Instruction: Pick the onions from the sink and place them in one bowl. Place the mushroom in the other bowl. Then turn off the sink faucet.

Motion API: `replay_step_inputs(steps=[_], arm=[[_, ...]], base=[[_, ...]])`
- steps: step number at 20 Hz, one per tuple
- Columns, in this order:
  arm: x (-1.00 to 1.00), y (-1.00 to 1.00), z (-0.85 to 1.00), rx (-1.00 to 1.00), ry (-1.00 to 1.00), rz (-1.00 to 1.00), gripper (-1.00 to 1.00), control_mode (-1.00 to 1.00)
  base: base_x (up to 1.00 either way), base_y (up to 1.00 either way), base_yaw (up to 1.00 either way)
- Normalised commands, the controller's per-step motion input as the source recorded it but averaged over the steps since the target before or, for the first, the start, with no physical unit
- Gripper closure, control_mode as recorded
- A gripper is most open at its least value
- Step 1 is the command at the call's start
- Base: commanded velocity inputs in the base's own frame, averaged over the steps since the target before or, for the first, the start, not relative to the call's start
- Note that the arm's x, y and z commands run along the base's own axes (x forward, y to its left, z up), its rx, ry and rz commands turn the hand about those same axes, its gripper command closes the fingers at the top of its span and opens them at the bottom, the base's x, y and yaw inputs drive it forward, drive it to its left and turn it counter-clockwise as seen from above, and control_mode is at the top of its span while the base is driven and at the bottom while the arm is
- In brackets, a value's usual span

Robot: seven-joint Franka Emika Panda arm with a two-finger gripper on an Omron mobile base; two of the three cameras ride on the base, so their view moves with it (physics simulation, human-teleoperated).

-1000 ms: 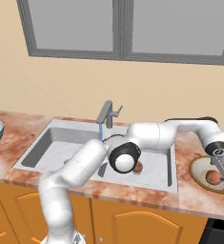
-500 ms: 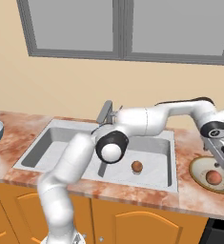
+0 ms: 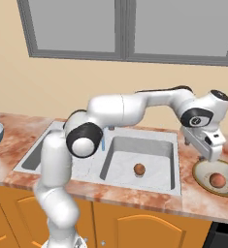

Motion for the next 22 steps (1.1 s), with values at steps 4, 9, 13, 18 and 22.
replay_step_inputs(steps=[4,9,13,18,22], arm=[[-0.04,1.00,0.00,-0.11,0.06,0.18,-1.00,-1.00],[0.00,1.00,0.00,-0.07,0.07,0.20,-1.00,-1.00],[0.04,0.90,-0.07,-0.03,0.09,0.23,-1.00,-1.00],[0.21,0.54,-0.24,0.00,0.06,0.27,-1.00,-1.00],[0.30,0.33,-0.34,0.00,0.03,0.29,-1.00,-1.00]], base=[[0.00,0.00,0.00],[0.00,0.00,0.00],[0.00,0.00,0.00],[0.00,0.00,0.00],[0.00,0.00,0.00]])
